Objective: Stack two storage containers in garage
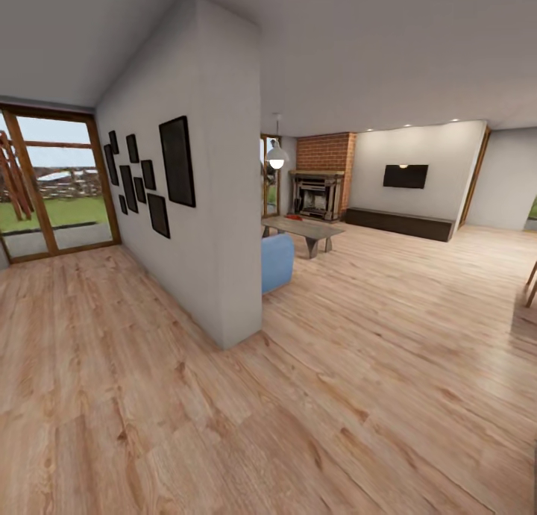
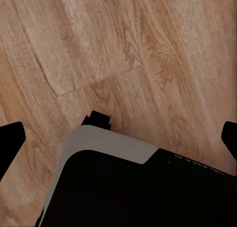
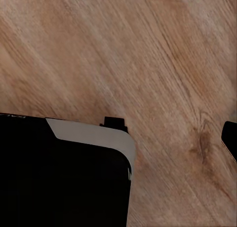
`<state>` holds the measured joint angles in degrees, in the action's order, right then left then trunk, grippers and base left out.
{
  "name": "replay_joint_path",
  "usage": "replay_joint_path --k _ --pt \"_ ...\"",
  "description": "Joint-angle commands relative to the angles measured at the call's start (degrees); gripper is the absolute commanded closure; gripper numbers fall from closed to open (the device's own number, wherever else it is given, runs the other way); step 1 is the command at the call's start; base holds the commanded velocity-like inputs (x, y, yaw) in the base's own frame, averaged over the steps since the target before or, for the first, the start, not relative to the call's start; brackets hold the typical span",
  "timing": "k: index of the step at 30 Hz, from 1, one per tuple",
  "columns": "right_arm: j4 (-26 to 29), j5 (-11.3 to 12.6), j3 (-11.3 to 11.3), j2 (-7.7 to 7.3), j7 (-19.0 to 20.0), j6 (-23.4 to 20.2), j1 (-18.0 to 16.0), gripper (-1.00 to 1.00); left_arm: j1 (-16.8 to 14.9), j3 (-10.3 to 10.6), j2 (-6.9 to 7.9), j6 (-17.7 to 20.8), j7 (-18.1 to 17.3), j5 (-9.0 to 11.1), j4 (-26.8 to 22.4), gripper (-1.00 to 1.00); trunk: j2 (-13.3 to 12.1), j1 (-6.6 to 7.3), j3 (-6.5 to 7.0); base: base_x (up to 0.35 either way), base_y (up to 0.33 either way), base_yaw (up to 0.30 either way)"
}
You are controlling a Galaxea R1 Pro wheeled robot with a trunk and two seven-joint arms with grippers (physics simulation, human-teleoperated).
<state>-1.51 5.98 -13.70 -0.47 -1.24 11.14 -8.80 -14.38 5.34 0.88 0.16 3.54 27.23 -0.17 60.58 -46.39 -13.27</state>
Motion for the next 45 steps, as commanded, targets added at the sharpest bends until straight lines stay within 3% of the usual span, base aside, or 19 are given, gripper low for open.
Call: replay_joint_path --k 1,45 --pt "-0.2 0.6 -0.5 0.02 0.0 0.3 -0.1 -1.0 0.0 0.5 0.0 0.0 0.2 0.5 0.0 -1.0 0.0 -0.04 -0.07 0.322 0.0 -0.015" --pt "-0.2 0.9 -0.4 0.03 -0.3 0.3 -0.1 -1.0 0.0 0.5 0.04 0.1 0.2 0.4 0.0 -1.0 0.0 -0.04 -0.07 0.322 0.0 -0.271"
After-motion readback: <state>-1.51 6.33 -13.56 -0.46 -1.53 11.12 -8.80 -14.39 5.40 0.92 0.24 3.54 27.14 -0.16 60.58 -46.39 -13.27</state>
